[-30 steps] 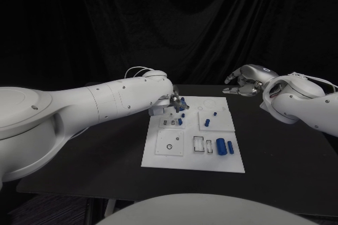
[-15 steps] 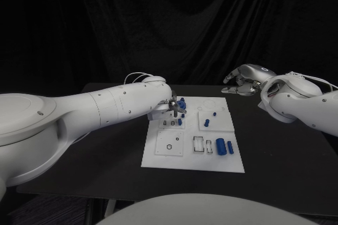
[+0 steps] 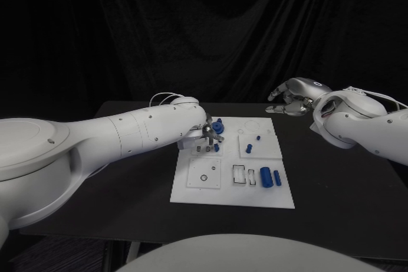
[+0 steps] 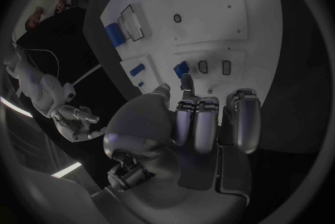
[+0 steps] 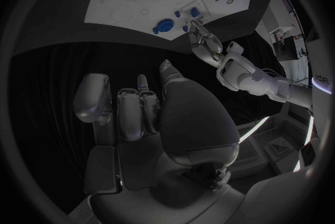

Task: Assemble the parts on the task board

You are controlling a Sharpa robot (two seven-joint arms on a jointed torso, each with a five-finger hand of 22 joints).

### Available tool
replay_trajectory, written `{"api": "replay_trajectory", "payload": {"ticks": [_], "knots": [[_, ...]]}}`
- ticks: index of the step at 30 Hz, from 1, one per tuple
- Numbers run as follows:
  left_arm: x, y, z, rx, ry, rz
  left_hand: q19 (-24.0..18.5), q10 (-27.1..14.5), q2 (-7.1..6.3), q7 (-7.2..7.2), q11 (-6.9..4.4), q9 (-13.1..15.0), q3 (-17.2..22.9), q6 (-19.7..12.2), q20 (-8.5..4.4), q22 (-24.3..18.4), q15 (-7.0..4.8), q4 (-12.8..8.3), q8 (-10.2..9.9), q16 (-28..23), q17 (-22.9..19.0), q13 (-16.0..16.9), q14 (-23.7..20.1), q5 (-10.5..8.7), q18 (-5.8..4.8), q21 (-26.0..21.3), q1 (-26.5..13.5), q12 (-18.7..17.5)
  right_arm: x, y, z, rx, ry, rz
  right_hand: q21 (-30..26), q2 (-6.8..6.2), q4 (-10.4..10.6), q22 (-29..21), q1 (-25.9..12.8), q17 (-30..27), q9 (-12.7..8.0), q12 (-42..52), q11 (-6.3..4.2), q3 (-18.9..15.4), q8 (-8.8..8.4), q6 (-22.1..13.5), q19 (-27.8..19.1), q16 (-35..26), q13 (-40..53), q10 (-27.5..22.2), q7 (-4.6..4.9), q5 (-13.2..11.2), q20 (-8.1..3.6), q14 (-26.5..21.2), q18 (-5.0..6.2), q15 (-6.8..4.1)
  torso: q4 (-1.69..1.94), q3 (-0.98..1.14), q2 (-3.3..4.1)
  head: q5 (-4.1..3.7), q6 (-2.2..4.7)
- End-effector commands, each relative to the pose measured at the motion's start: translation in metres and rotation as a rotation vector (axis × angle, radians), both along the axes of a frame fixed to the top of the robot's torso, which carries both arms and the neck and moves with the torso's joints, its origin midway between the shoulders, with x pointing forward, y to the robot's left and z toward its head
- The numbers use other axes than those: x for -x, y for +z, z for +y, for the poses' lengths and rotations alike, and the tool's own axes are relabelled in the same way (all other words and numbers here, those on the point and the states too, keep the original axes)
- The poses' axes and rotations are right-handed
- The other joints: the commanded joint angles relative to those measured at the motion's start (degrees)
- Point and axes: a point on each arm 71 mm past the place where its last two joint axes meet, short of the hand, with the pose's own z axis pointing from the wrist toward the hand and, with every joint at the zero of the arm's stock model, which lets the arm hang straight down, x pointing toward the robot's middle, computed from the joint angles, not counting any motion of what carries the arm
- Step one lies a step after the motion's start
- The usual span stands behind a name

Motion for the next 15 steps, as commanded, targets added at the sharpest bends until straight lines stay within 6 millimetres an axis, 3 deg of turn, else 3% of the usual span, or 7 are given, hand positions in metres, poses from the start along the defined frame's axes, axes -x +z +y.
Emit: {"api": "replay_trajectory", "payload": {"ticks": [1, 3, 11, 15], "knots": [[0.0004, -0.0001, -0.0036, 0.023, -0.010, -0.008, -0.3, 6.0, 0.11, 0.10, -0.33, 0.2, 0.3, -0.7, -0.36, -0.3, -0.28, -0.3, -1.0, 0.1, 15.1, 15.1, 6.2, 0.38, -0.07, -0.4, -0.2, 0.2, -0.0009, 0.0007, -0.0013, 0.003, -0.016, -0.002, -0.3, 0.15, -0.1, 8.5, 0.3, 5.3, -0.1, -0.4, 0.06, -0.2, -0.02, 0.3, 0.0, -0.4, 4.3, -0.6, 0.19, 0.4, 0.14, 2.2, -0.79, -0.13, 0.04, -0.13, 0.02, -0.09, -0.01], [0.0006, -0.0007, -0.0042, 0.024, -0.012, -0.006, -0.4, 6.0, 0.07, 0.28, -0.18, 0.3, 0.5, -1.0, -0.27, -0.4, -0.15, -0.4, -2.0, 0.1, 15.1, 15.1, 6.2, 0.46, -0.06, -0.5, -0.2, 0.2, -0.0010, 0.0006, -0.0011, 0.004, -0.016, -0.001, -0.4, 0.15, -0.1, 8.5, 0.3, 5.3, -0.1, -0.5, 0.06, -0.2, -0.03, 0.3, -0.1, -0.5, 4.2, -0.7, 0.19, 0.4, 0.14, 2.1, -0.77, -0.12, 0.04, -0.15, -0.01, -0.08, -0.01], [0.0006, -0.0037, -0.0046, 0.024, -0.013, -0.001, -0.4, 6.0, 0.08, 0.33, -0.13, 0.3, 0.6, -1.0, -0.23, -0.4, -0.10, -0.5, -2.3, 0.1, 15.1, 15.1, 6.2, 0.51, -0.04, -0.6, -0.2, 0.2, -0.0012, 0.0001, 0.0001, 0.007, -0.012, 0.004, -0.4, 0.15, -0.1, 8.5, 0.3, 5.3, -0.1, -0.5, 0.06, -0.2, -0.03, 0.3, -0.1, -0.5, 4.2, -0.7, 0.19, 0.4, 0.14, 2.1, -0.77, -0.12, 0.17, -0.06, -0.13, -0.41, -0.01], [0.0007, -0.0049, -0.0046, 0.020, -0.015, 0.006, -0.8, 6.0, 0.14, 0.70, 0.18, 0.4, 1.1, -1.1, 0.03, -0.9, 0.17, -0.9, -4.5, 0.1, 15.1, 15.1, 6.2, 0.80, 0.07, -1.0, -0.1, 0.2, -0.0017, -0.0003, 0.0006, 0.010, -0.011, 0.009, -0.5, 0.16, -0.1, 8.5, 0.3, 5.2, -0.1, -0.6, 0.09, -0.2, -0.08, 0.3, -0.1, -0.6, 4.1, -0.8, 0.22, 0.4, 0.15, 2.1, -0.76, -0.10, 0.16, -0.06, -0.15, -0.48, -0.01]]}}
